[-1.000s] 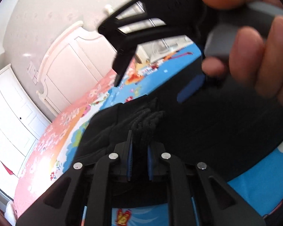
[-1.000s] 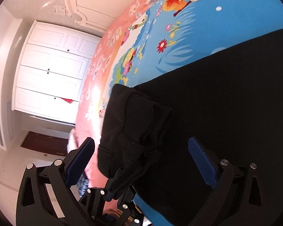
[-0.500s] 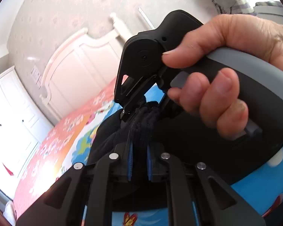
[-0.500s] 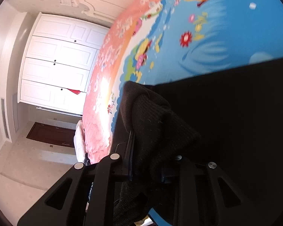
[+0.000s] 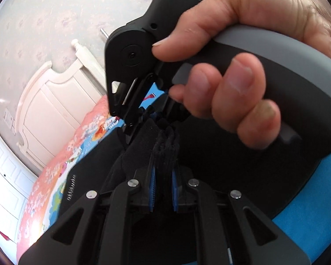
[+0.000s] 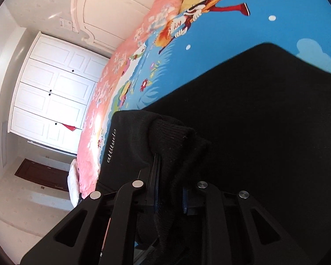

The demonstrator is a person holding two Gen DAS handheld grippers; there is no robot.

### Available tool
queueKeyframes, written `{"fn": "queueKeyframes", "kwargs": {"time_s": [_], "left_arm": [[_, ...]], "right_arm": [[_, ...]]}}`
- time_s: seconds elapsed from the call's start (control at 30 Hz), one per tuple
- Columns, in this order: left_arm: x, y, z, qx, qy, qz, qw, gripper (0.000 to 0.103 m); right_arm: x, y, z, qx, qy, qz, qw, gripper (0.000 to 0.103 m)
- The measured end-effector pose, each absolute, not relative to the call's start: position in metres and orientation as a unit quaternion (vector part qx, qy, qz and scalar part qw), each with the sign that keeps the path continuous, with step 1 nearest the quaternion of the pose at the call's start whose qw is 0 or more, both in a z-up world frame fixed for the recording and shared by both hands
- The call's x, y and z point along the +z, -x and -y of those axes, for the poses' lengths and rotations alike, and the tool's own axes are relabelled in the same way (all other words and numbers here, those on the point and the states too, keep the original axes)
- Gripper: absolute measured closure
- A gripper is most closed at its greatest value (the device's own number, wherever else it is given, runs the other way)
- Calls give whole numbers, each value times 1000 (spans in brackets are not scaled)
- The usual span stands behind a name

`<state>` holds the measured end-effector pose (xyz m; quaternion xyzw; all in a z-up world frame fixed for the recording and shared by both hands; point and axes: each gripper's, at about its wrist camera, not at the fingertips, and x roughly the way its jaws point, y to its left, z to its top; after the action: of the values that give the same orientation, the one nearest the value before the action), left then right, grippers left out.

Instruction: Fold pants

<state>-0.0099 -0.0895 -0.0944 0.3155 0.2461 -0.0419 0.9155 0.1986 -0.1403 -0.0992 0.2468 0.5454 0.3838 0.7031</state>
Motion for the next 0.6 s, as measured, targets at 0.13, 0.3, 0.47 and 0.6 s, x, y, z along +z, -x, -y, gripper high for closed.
{"fn": "queueKeyframes", "kwargs": {"time_s": [0.13,0.3,0.47,0.6], "left_arm": [[-91,6,94,-43,-313,-245,917,91],[-110,5,104,-73,-288,-267,917,84],[-103,8,94,-122,-224,-280,926,50],[-76,29,63,-124,-155,-263,944,38]], "right_arm": [[-90,-201,136,379,-231,-535,719,84],[-115,-204,144,349,-233,-549,723,84],[-113,-200,140,326,-199,-543,748,82],[-94,-192,141,315,-175,-526,770,78]]}}
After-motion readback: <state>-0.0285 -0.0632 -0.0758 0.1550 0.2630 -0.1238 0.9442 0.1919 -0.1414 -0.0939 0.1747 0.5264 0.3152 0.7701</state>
